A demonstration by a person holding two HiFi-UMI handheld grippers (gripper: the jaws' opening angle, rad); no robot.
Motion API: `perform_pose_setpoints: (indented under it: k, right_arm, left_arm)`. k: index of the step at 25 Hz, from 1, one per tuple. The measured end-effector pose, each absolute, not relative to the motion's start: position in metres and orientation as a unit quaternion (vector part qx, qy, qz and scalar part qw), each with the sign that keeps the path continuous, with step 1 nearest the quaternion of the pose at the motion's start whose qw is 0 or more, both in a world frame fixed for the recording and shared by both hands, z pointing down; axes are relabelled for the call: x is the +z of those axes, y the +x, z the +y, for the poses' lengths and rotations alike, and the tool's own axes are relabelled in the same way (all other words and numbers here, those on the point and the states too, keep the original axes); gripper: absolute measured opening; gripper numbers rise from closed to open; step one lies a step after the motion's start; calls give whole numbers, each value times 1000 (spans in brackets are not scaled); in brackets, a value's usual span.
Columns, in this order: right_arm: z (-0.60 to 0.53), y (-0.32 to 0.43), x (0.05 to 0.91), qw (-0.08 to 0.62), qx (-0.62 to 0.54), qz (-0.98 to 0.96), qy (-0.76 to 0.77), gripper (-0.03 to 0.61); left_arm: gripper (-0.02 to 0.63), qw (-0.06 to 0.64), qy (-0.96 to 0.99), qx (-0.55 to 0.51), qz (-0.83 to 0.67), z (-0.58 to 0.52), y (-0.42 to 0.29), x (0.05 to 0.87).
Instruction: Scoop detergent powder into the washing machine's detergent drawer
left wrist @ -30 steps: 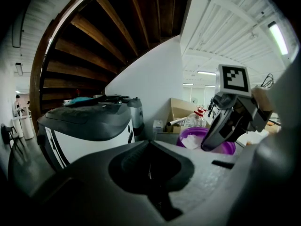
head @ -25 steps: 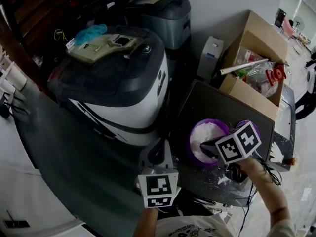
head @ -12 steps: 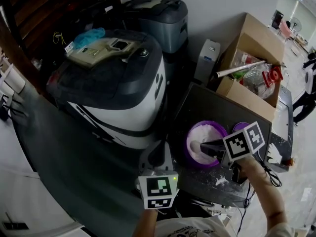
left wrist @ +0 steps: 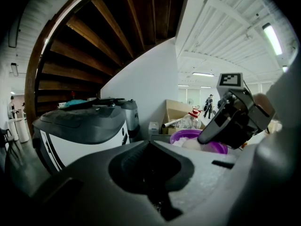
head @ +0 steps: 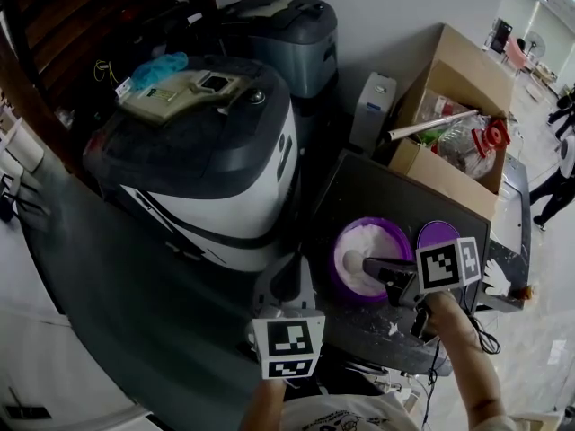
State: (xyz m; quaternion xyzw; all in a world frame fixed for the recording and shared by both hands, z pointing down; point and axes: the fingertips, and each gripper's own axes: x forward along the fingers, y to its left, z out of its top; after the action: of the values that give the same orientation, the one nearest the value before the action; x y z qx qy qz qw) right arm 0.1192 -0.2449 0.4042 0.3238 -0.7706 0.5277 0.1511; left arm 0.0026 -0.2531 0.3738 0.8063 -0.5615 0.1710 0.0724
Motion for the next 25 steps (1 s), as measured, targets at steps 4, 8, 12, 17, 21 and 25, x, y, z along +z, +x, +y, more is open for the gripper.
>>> perform_pose_setpoints:
  k: [4, 8, 12, 17, 21, 25]
  right_arm:
    - [-245, 123, 396, 111, 535, -766, 339, 21]
    - [-245, 128, 390, 59, 540, -760, 356, 21]
    - [-239, 137, 390, 14, 562, -734, 381, 21]
    - [-237, 140, 387, -44, 569, -729, 378, 21]
    - [-236, 138, 388, -82, 585, -723, 359, 21]
    - [-235, 135, 384, -105, 593, -722, 340, 21]
  left_arm:
    - [2, 69, 808, 171, -559, -252, 7, 371]
    - [2, 66, 811, 170, -556, -251, 11, 370]
    - [2, 62, 814, 169, -552, -251, 18, 367]
    - [2, 60, 814, 170, -553, -247, 25, 365]
    - [2, 58, 811, 171, -557, -245, 27, 364]
    - [2, 63, 802, 170, -568, -241, 25, 366]
